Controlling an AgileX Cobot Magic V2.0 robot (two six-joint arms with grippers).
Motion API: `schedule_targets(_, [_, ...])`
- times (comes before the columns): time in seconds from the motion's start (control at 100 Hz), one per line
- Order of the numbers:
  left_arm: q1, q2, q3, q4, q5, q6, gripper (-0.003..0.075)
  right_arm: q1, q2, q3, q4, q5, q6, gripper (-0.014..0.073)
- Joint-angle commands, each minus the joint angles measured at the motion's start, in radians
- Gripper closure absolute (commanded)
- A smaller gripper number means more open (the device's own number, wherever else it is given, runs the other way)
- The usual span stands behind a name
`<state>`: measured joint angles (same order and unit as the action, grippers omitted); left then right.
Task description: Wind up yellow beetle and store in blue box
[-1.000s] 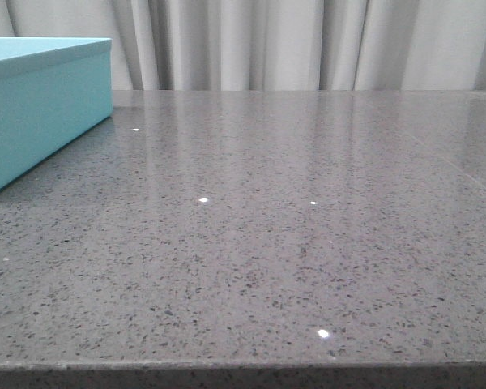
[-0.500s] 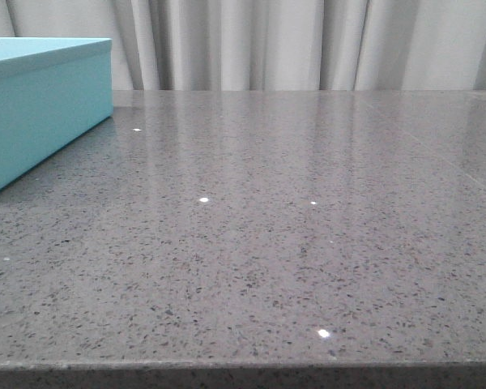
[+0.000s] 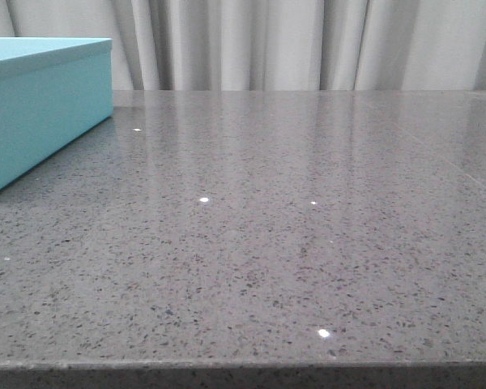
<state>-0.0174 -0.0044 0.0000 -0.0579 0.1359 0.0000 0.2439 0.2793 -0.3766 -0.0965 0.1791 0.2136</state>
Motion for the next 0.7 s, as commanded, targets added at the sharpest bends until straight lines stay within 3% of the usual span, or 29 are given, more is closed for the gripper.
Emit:
schedule_targets(0.0, [0.0,-0.034,0.02,-0.002,-0.084,0.0,0.0739,0.001,0.009,-0.026,-0.009,-0.085,-0.008,0.0654])
schedule_targets(0.41, [0.0,-0.034,0.02,-0.002,-0.084,0.0,0.0738,-0.014,-0.001,0.045,-0.008,-0.156,-0.008,0.0654])
schedule_targets(0.69, [0.0,-0.034,0.02,-0.002,-0.084,0.0,0.0738,-0.192,-0.135,0.194,-0.008,-0.171,-0.008,0.0654])
